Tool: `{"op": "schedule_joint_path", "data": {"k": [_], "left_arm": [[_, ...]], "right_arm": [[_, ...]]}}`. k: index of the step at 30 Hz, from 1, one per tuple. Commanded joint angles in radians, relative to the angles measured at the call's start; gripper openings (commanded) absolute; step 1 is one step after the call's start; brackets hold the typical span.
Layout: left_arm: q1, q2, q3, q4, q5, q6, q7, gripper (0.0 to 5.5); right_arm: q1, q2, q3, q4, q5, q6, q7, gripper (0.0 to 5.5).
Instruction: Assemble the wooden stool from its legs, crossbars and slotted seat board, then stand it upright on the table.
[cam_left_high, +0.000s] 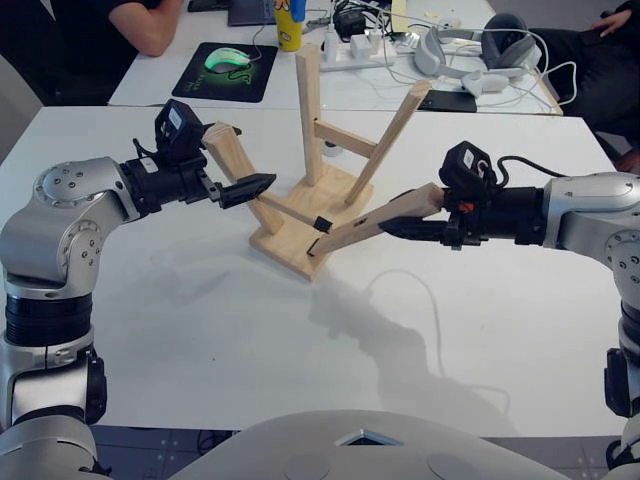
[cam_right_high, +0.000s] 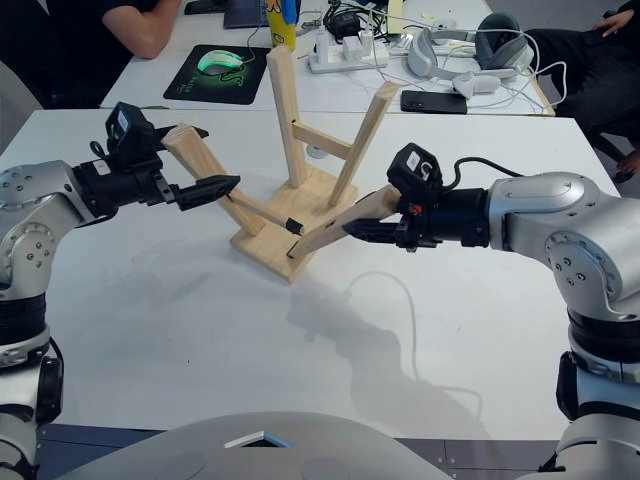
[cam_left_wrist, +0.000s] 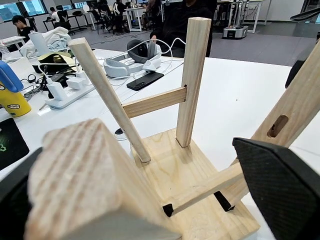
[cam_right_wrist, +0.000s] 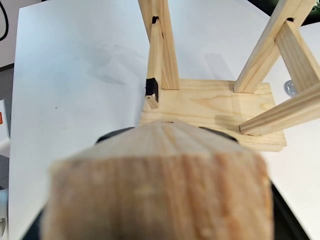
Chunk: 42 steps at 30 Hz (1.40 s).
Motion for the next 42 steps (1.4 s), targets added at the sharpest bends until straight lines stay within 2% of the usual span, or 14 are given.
{"op": "schedule_joint_path", "data": {"k": [1, 4, 17, 27, 32, 37, 42], "left_arm": [[0.015, 0.007, 0.013, -0.022, 0.002, 0.016, 0.024, 5.00], [0.040, -0.006, 0.030, -0.065, -0.011, 0.044, 0.065, 5.00], [0.142, -0.114, 0.050, -0.263, -0.087, 0.180, 0.269, 5.00], [0.219, -0.157, 0.075, -0.214, -0.064, 0.148, 0.310, 5.00], [0.232, -0.180, 0.066, -0.223, -0.058, 0.155, 0.350, 5.00], [0.244, -0.196, 0.058, -0.228, -0.065, 0.155, 0.366, 5.00], [0.259, -0.214, 0.049, -0.232, -0.063, 0.150, 0.382, 5.00]], "right_arm": [[0.028, 0.021, -0.003, -0.080, 0.024, 0.028, -0.053, 2.07], [0.011, 0.054, 0.002, -0.107, 0.004, 0.052, -0.134, 2.07], [-0.106, 0.211, -0.038, -0.109, 0.120, 0.175, -0.245, 2.07], [-0.053, 0.141, 0.151, -0.217, 0.001, 0.045, -0.223, 2.07], [-0.065, 0.215, 0.205, -0.211, -0.017, 0.057, -0.286, 2.07], [-0.138, 0.328, 0.175, -0.112, -0.019, 0.137, -0.358, 2.07], [-0.208, 0.337, 0.169, -0.036, -0.014, 0.209, -0.326, 2.07]]}}
